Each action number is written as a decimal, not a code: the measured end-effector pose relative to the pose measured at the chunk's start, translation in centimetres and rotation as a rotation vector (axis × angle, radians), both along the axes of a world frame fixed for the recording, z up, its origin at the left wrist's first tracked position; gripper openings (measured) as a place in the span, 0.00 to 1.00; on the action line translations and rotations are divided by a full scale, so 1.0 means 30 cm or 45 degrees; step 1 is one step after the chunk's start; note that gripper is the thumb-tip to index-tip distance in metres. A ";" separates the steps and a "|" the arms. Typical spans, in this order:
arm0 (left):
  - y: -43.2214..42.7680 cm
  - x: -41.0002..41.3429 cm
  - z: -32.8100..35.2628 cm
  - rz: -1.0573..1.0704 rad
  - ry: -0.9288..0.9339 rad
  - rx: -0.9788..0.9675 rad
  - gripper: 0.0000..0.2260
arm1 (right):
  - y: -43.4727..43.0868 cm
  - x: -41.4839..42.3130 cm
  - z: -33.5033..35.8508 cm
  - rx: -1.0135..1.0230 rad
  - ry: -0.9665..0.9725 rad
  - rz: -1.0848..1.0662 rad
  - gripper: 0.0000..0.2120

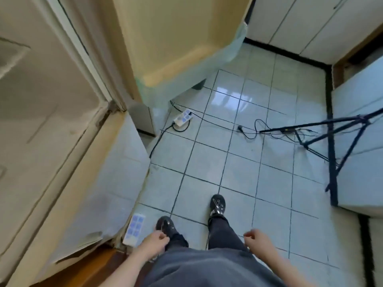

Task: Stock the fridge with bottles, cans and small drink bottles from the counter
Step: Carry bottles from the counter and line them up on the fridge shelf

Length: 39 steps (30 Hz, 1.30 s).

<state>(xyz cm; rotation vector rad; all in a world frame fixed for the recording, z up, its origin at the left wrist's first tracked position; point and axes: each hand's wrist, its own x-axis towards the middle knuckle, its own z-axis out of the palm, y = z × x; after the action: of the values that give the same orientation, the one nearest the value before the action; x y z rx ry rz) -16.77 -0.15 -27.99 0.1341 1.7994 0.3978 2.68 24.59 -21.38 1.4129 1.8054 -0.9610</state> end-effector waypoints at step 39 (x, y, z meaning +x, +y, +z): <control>2.272 1.289 -0.076 -1.734 0.328 -0.148 0.15 | 0.789 1.769 -0.170 -0.042 0.067 -1.721 0.12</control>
<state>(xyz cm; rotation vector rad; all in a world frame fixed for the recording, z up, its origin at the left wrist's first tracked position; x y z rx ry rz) 21.89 68.00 -30.27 1.2677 1.5632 -0.7187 55.76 48.27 -26.48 2.6032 0.6285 -1.5897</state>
